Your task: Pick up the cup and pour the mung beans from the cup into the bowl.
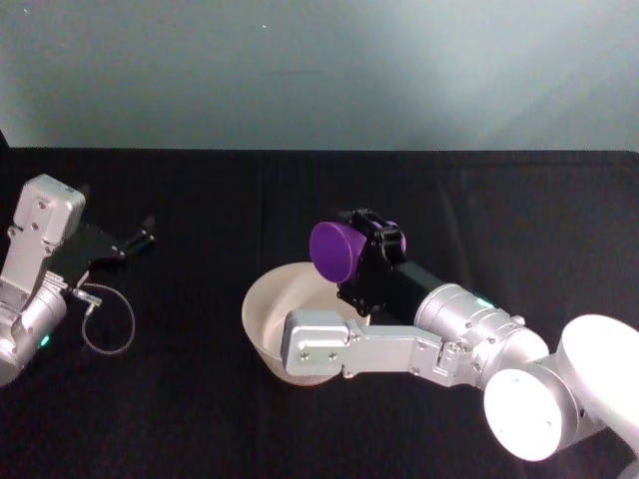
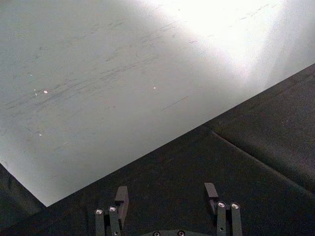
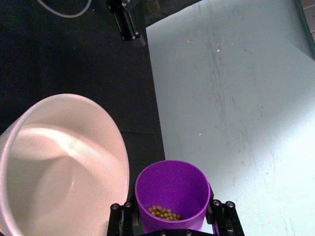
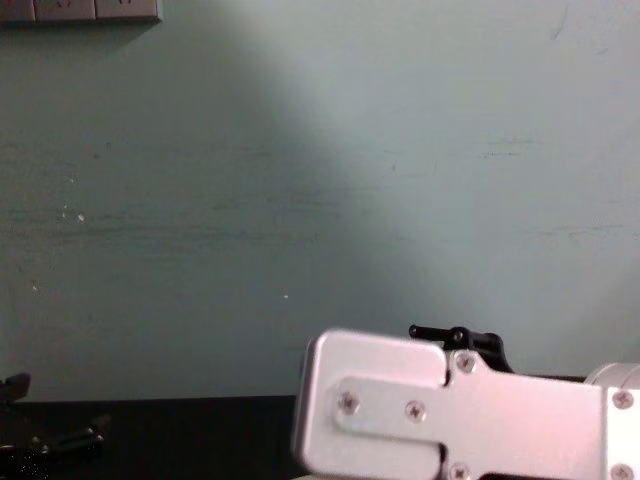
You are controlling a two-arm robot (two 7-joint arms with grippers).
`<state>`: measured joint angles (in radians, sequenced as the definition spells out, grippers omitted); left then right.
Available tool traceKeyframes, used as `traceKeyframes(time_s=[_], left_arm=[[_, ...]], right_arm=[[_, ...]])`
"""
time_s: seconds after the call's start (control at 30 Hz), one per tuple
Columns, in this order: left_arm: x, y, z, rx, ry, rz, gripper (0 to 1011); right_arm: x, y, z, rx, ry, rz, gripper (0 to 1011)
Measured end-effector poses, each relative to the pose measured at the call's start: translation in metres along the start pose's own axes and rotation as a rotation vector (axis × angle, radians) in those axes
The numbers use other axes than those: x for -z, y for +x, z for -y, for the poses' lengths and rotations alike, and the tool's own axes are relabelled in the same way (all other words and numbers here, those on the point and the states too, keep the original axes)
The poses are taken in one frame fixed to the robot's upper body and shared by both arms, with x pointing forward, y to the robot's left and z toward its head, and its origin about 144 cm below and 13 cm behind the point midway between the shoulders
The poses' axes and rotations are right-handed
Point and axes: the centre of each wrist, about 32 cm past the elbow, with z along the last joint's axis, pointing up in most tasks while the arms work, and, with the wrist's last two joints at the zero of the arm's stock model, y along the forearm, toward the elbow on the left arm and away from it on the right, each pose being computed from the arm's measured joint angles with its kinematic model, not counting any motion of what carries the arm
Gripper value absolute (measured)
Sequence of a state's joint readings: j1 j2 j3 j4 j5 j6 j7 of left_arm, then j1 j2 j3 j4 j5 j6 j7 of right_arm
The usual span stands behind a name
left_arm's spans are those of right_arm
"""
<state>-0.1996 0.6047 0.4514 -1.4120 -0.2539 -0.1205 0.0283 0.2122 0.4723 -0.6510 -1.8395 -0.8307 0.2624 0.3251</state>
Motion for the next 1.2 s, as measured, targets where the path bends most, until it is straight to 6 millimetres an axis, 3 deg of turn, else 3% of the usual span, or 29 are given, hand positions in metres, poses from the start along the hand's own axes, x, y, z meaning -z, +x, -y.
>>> traceKeyframes(time_s=[1.2], left_arm=[[0.0,0.0,0.0,0.0,0.0,0.0,1000]], right_arm=[[-0.02,-0.019,0.003,0.02,-0.041,0.274,735]])
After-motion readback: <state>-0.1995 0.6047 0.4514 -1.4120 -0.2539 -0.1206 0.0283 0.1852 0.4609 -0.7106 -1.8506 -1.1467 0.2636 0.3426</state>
